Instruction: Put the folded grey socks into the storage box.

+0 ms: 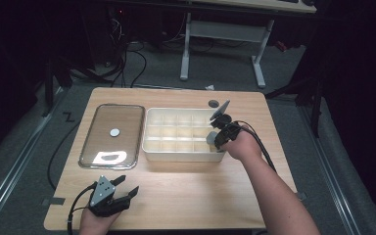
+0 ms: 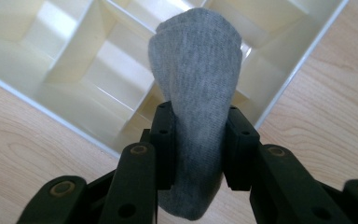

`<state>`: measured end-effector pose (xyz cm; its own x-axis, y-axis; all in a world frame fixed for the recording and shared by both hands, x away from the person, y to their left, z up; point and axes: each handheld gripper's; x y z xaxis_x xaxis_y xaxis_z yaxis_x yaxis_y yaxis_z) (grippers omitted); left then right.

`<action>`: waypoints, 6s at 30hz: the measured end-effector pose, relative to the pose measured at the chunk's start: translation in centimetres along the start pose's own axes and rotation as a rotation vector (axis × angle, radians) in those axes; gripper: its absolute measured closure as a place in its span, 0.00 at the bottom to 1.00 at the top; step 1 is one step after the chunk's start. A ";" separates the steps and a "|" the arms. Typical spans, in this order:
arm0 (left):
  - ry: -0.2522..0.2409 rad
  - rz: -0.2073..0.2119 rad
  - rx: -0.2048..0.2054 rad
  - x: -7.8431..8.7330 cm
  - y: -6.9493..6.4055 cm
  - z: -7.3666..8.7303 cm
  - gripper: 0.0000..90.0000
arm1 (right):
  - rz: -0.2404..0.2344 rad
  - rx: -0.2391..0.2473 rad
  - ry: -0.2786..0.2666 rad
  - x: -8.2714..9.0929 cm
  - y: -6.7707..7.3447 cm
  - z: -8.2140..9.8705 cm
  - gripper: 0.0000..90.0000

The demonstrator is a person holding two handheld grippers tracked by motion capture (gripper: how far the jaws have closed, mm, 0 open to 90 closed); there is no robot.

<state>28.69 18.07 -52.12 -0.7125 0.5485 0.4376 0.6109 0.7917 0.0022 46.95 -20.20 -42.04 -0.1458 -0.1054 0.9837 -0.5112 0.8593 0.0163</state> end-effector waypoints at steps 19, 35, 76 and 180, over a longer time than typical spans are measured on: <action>-0.001 0.001 0.005 0.1 0.0 0.1 0.41 | 0.008 0.008 0.081 -2.2 0.4 -0.5 0.79; 0.001 -0.009 0.033 0.1 0.7 0.2 0.40 | -0.006 0.005 0.095 -2.7 0.3 -0.7 0.79; 0.008 -0.002 0.020 0.0 0.5 0.2 0.40 | -0.025 0.012 0.137 -4.6 0.2 -0.9 0.79; 0.025 0.022 0.031 -0.2 0.5 0.5 0.40 | -0.046 -0.016 0.132 -5.3 -0.5 -2.3 1.00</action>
<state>28.93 18.49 -52.68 -0.6897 0.5594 0.4598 0.6153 0.7875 -0.0352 49.93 -18.87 -46.83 -0.0093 -0.0789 0.9968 -0.5006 0.8633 0.0636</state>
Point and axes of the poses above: each handheld gripper's, and its own axes: x roughly backward along the jaws, z roughly out of its underside, y roughly to its left, and after that the axes turned 4 degrees about -z, right-handed
